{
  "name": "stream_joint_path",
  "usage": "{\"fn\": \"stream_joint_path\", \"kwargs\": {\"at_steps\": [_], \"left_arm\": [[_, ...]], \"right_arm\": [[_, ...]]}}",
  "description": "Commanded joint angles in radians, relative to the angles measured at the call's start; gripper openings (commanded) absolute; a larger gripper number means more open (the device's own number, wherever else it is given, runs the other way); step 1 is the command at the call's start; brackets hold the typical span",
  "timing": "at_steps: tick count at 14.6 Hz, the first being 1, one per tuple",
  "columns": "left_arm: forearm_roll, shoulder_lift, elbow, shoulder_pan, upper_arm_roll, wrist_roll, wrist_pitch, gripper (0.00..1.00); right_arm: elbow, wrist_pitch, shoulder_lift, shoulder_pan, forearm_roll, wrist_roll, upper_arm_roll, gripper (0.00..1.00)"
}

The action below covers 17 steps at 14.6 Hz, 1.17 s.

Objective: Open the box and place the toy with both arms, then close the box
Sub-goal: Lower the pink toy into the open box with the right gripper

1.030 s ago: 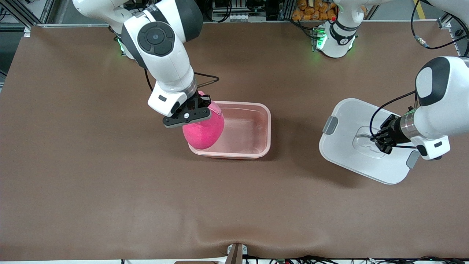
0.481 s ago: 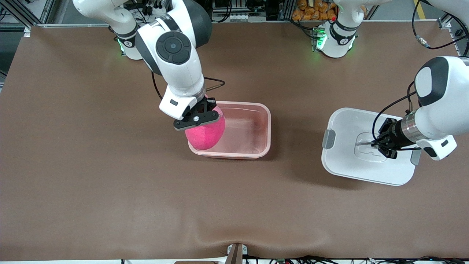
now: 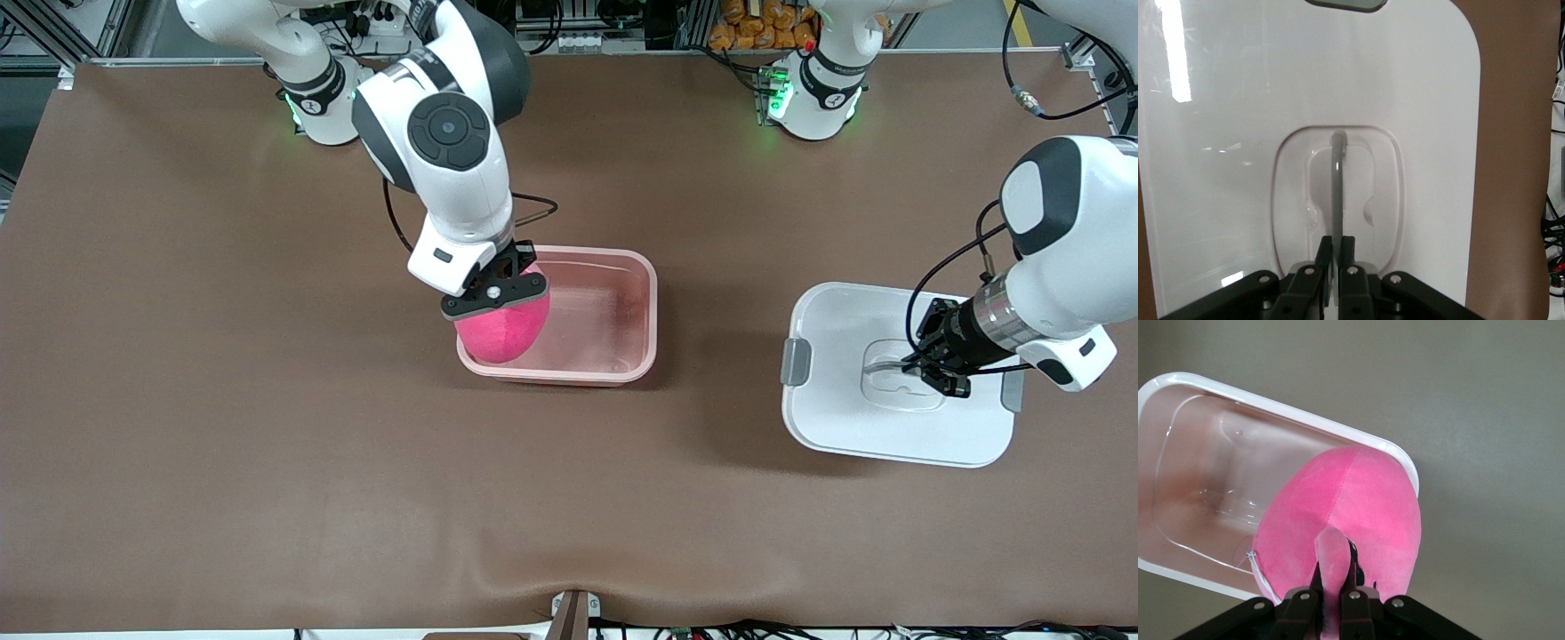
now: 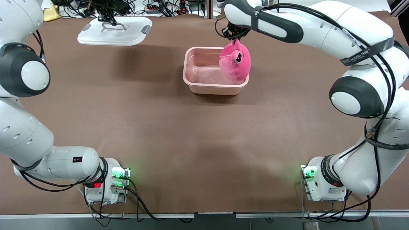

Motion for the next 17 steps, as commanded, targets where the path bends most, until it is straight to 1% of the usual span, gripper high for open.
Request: {"fn": "stream_joint_path", "kwargs": {"at_steps": [1,7,15,17], "left_arm": [[0.010,-0.016,-0.003,-0.015,0.000,-0.038,0.023,0.00],[0.008,-0.008,-0.005,-0.025,-0.010,-0.041,0.026,0.00],[-0.006,-0.002,-0.002,-0.026,-0.011,-0.032,0.024,0.00],[-0.009,-0.002,-0.002,-0.021,-0.014,-0.032,0.024,0.00]], "right_arm": [[0.034,-0.010,0.031,0.019,-0.022,0.011,-0.008,0.00],[0.036,0.043,0.055,0.039,-0.022,0.015,-0.008,0.00],[0.044,0.049,0.100,0.053,-0.020,0.014,-0.008,0.00],[0.060,0.049,0.118,0.054,-0.020,0.014,-0.008,0.00]]}}
